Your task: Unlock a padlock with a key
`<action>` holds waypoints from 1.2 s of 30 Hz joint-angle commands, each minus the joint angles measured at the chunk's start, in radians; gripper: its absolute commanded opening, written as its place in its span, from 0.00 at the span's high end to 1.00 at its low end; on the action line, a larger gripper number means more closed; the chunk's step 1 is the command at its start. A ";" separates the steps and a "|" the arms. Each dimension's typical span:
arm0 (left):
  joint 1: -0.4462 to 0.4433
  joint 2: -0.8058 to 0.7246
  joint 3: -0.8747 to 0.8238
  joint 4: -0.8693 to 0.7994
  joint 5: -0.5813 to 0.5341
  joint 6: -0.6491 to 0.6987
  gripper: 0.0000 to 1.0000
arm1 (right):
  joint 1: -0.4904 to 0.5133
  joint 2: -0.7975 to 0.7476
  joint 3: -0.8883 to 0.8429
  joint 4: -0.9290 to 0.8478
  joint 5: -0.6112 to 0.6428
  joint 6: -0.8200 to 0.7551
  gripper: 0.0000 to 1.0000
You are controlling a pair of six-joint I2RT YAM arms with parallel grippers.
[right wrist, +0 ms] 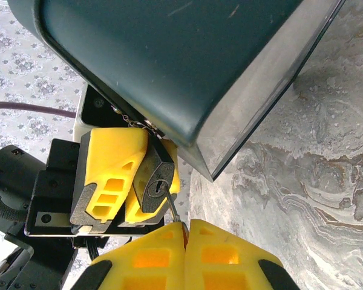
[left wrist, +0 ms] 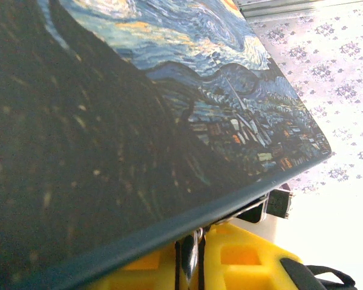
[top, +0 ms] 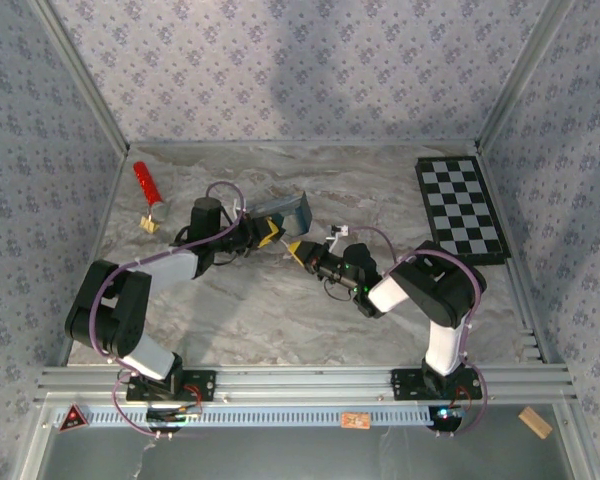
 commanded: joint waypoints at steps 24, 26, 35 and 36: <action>-0.016 -0.039 0.019 0.118 0.041 0.031 1.00 | 0.007 -0.023 0.018 0.035 -0.004 -0.011 1.00; -0.020 -0.044 0.019 0.117 0.041 0.030 1.00 | 0.003 -0.023 0.015 0.032 -0.002 -0.010 1.00; -0.040 -0.061 0.025 0.099 0.043 0.033 1.00 | -0.001 -0.025 0.014 0.034 0.001 -0.008 1.00; -0.040 -0.063 0.025 0.097 0.045 0.033 1.00 | -0.001 -0.026 0.014 0.035 0.003 -0.006 1.00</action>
